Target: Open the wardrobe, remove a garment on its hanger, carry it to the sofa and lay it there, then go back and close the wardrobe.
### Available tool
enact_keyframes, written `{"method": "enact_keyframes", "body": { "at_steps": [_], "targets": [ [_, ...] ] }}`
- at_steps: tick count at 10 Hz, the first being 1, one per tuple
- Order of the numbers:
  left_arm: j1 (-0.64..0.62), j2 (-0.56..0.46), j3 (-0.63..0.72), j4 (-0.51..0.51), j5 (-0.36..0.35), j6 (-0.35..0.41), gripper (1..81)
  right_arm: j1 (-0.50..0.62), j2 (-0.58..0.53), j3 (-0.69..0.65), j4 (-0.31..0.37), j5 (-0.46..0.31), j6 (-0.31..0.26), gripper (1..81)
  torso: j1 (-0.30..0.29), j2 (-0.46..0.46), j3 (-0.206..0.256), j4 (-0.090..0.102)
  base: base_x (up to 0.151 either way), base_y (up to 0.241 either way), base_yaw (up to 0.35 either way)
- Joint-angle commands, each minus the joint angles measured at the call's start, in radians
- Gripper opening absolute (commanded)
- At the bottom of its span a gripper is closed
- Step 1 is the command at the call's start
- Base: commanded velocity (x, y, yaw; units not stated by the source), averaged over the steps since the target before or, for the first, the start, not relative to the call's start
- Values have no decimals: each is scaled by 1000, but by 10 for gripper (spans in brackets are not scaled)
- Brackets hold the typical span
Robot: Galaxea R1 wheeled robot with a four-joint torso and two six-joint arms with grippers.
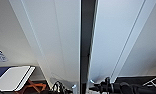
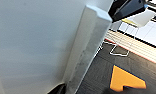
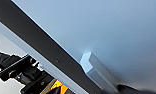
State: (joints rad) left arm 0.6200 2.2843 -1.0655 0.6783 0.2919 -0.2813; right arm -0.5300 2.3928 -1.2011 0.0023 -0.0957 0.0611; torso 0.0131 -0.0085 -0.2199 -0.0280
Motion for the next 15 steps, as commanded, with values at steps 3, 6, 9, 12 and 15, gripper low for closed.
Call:
{"method": "enact_keyframes", "body": {
  "at_steps": [3, 6, 9, 12, 15],
  "targets": [
    [-58, 9, 271, -5, -258, 27, 811, 60, -25, 180, -1, -41, 13, 811, 0, 0, 0, 0, 0, 0, 0],
    [-42, -38, 309, 0, -261, 27, 811, 40, -71, 213, -16, -39, 13, 811, 0, 0, 0, 0, 0, 0, 0],
    [-38, -101, 367, 0, -261, 27, 811, 32, -97, 236, -22, -39, 13, 811, 0, 0, 0, 0, 0, 0, 0],
    [-10, -121, 381, 14, -261, 27, 811, 24, -119, 256, -24, -39, 13, 811, 0, 0, 0, 0, 0, 0, 0],
    [37, -153, 383, 15, -240, 27, 811, 9, -134, 264, -33, -39, 13, 811, 0, 0, 0, 0, 0, 0, 0]
  ]
}}
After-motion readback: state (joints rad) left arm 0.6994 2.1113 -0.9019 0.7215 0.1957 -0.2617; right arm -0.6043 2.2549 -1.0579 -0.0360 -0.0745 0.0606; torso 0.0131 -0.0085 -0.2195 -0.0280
